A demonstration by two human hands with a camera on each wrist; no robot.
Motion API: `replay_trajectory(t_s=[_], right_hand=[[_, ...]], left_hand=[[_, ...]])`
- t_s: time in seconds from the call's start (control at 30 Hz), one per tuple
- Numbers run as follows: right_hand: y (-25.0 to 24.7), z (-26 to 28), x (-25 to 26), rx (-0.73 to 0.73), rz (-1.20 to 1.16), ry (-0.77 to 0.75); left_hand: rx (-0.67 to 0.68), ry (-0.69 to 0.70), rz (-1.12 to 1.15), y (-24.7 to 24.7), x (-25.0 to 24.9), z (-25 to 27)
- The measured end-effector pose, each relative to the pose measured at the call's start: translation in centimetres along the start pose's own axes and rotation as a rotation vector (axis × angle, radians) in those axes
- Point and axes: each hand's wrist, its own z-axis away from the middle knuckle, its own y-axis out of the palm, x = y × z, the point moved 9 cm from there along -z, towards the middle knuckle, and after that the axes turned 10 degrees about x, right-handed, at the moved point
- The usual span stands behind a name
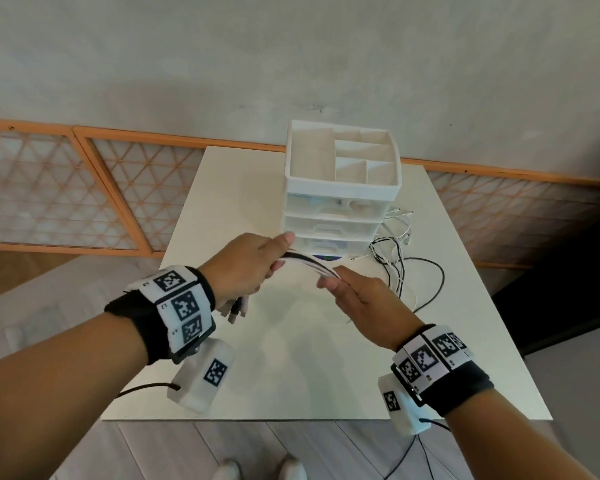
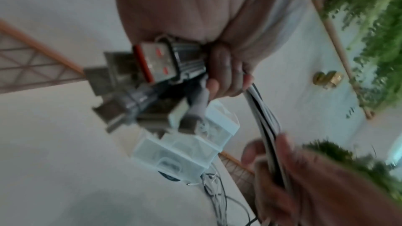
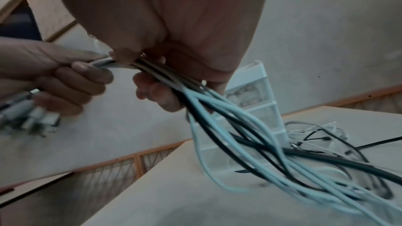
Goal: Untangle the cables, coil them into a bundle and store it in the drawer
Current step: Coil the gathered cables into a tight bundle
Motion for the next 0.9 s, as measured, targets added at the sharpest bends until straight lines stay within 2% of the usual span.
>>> replay_trajectory(t_s=[0.13,0.27,0.33,0.43,0.5,0.57,0.63,0.73,0.8,0.83,0.9], right_hand=[[-0.7,1.1,-2.9,0.005,0.046,0.095],[-2.5,0.9,-2.6,-0.205,-0.013,0.042],[-3.0,0.1,-1.5,-0.322,-0.124,0.005],[-3.2,-0.8,1.8,-0.447,-0.187,-0.080],[-2.5,-1.1,4.6,-0.444,-0.173,-0.187],[-1.0,-1.5,6.0,-0.385,-0.150,-0.245],[0.7,-1.7,6.4,-0.327,-0.099,-0.277],[2.5,-1.5,6.3,-0.222,-0.033,-0.324],[2.5,-1.4,5.9,-0.159,-0.063,-0.293],[1.5,-1.3,5.7,-0.189,-0.101,-0.263],[-1.9,-0.9,5.8,-0.346,-0.116,-0.206]], left_hand=[[-0.057,0.029,0.259,-1.7,0.0,0.3],[-0.198,0.011,0.423,-2.3,0.8,-0.2],[-0.274,0.038,0.368,-1.7,0.6,-0.4],[-0.272,0.032,0.052,0.6,-0.2,-0.3],[-0.211,0.046,-0.003,2.4,-0.9,-0.5],[-0.139,0.126,0.082,3.6,-2.1,-0.7],[-0.125,0.169,0.167,3.7,-2.6,-0.9],[-0.194,0.059,0.354,2.4,-0.2,-1.3],[-0.181,0.014,0.391,1.8,1.3,-1.6],[-0.163,0.009,0.381,1.7,1.6,-1.6],[-0.130,0.010,0.309,1.5,1.7,-1.5]])
